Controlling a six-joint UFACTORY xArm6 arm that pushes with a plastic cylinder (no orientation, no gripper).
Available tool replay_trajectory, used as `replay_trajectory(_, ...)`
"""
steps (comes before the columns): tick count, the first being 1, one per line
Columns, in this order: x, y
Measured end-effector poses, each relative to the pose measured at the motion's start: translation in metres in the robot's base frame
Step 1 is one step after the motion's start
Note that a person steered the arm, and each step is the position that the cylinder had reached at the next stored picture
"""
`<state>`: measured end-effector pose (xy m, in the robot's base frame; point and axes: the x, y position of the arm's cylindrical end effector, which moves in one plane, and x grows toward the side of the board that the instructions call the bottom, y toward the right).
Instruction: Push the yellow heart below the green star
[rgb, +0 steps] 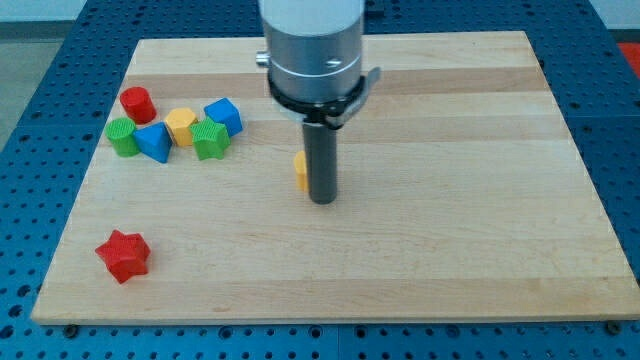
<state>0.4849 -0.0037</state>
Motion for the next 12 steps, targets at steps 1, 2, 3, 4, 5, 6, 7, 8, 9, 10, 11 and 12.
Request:
replay_trajectory(1,-0.015,0.017)
replay_trajectory(2,-0.026,0.007)
replay_trajectory(3,-0.026,-0.021)
replay_trajectory(4,-0.026,-0.046)
replay_trajectory(5,-0.021,-0.046)
replay_trajectory(6,-0.021,-0.052)
replay_trajectory(7,-0.018,-0.086)
replay_trajectory(8,0.003,-0.103)
replay_trajectory(9,0.022,-0.113)
replay_trajectory(10,0.034,-0.142)
replay_trajectory(11,0.041,-0.164)
replay_trajectory(12,0.042,-0.174)
